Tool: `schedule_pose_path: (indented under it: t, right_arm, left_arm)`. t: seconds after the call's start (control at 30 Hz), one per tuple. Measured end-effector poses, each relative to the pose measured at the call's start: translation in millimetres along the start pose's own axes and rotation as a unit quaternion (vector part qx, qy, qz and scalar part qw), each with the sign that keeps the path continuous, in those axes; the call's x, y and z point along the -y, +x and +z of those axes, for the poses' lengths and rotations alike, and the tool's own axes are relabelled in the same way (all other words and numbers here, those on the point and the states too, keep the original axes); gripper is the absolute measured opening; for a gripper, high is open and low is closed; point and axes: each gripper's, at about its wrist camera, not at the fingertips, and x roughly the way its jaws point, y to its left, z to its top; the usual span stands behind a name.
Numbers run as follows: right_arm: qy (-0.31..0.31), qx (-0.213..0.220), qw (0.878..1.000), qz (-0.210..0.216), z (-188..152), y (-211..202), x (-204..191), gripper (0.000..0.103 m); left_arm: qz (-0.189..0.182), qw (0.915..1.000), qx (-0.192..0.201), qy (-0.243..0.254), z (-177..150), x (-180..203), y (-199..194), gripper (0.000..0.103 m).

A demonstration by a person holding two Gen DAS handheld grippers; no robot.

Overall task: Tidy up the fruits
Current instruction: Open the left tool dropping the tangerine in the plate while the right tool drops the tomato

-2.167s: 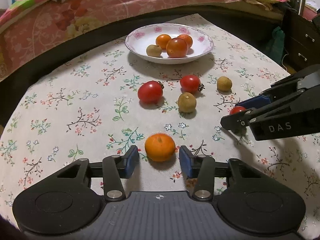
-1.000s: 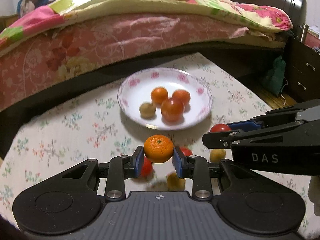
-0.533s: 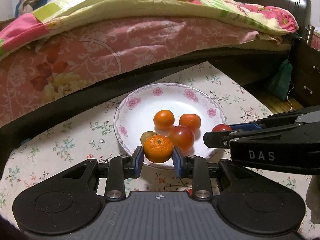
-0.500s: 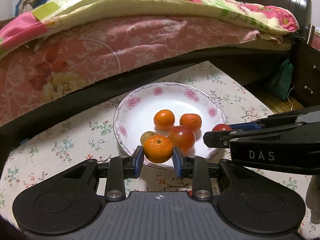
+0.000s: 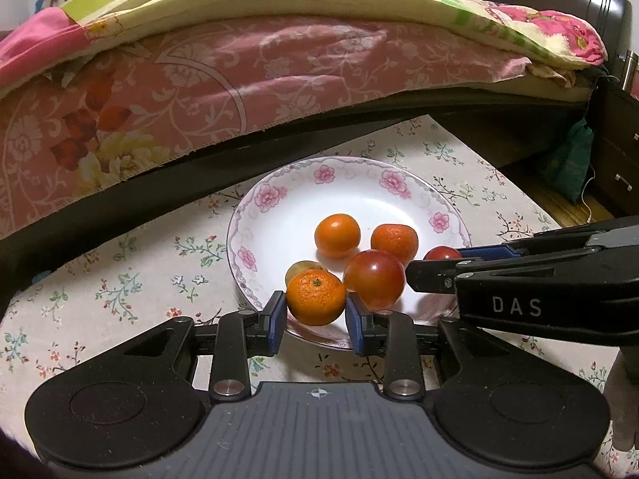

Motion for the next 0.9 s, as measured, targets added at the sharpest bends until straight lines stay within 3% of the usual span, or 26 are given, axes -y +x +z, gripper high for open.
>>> schedule_pose_path:
  t: [0.9]
  right_arm:
    - [0.002, 0.03, 0.999, -0.015, -1, -24, 2, 0.028]
  left_arm:
    - [0.014, 0.9997, 0.021, 0.001, 5, -3, -33, 0.061]
